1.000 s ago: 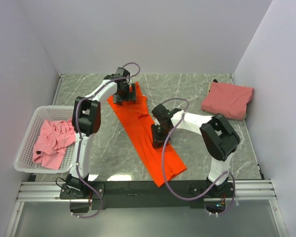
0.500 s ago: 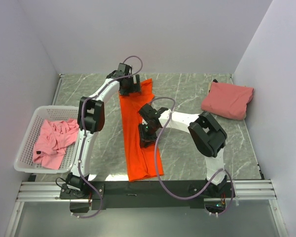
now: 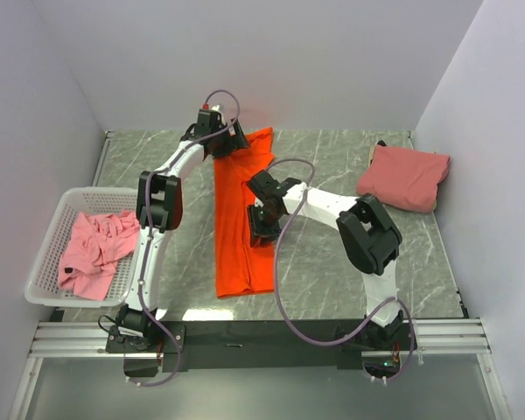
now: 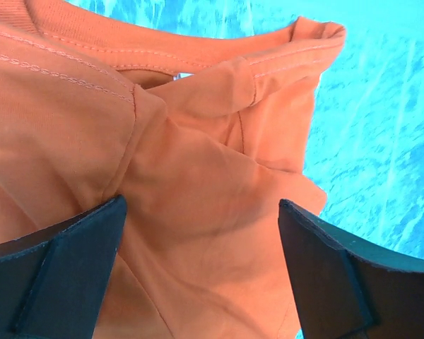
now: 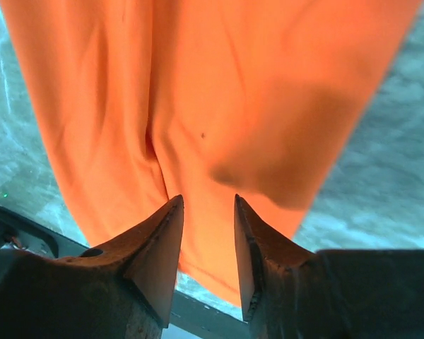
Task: Fold and stack the t-shirts
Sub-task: Fold the tshirt
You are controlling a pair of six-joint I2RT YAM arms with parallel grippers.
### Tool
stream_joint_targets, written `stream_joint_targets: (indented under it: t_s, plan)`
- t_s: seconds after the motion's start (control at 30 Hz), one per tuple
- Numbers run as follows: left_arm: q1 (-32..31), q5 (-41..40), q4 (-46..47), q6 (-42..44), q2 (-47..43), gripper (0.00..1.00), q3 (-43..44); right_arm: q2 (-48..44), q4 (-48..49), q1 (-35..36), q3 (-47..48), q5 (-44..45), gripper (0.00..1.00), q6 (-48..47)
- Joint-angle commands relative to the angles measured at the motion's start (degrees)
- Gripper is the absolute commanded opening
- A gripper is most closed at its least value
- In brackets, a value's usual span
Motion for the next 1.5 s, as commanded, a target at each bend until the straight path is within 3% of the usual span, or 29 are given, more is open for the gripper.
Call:
stream_joint_targets:
  t_s: [0.0, 0.2, 0.43, 0.53, 0.67, 0.8, 0.93, 1.23, 1.47]
  plan:
    - [0.22, 2.44, 4.77, -1.21, 1.36, 0.96, 0.97, -6.68, -3.09, -0.16, 3.22, 2.83, 0.43, -1.31]
    - [0.04, 0.69, 8.92, 1.42, -12.43, 0.98, -7.2, -15.72, -3.89, 0.19, -1.34, 3.54, 0.46, -0.44]
    - [-2.06, -4.06, 3.31, 7.56, -34.56, 0.98, -21.78, -24.18, -1.96, 3.26, -18.74, 4.24, 0.5, 0.97]
    - [-3.99, -7.31, -0.66, 5.92, -45.17, 0.96, -34.15, -26.9, -0.55, 5.72, -24.61, 4.33, 0.5, 2.55]
    - [-7.68, -10.39, 1.89, 0.21, -61.02, 0.96, -59.95, -29.81, 2.79, 8.88, -30.61, 3.1, 0.5, 6.67]
    - [-12.51, -12.76, -0.83, -6.3, -74.02, 0.95, -73.72, -31.3, 5.78, 11.09, -33.08, 3.53, 0.5, 9.32]
    - [-18.05, -14.44, -5.65, -13.4, -81.59, 0.95, -84.69, -31.74, 6.22, 11.62, -32.03, 5.38, 0.5, 10.55]
    - [-20.7, -18.39, -12.69, -21.42, -96.28, 0.95, -95.62, -27.44, 9.73, 11.62, -31.23, 8.28, 0.49, 13.19]
    - [-21.75, -17.95, -14.81, -23.89, -100.52, 0.93, -98.61, -23.92, 11.58, 11.62, -30.97, 10.56, 0.49, 13.45]
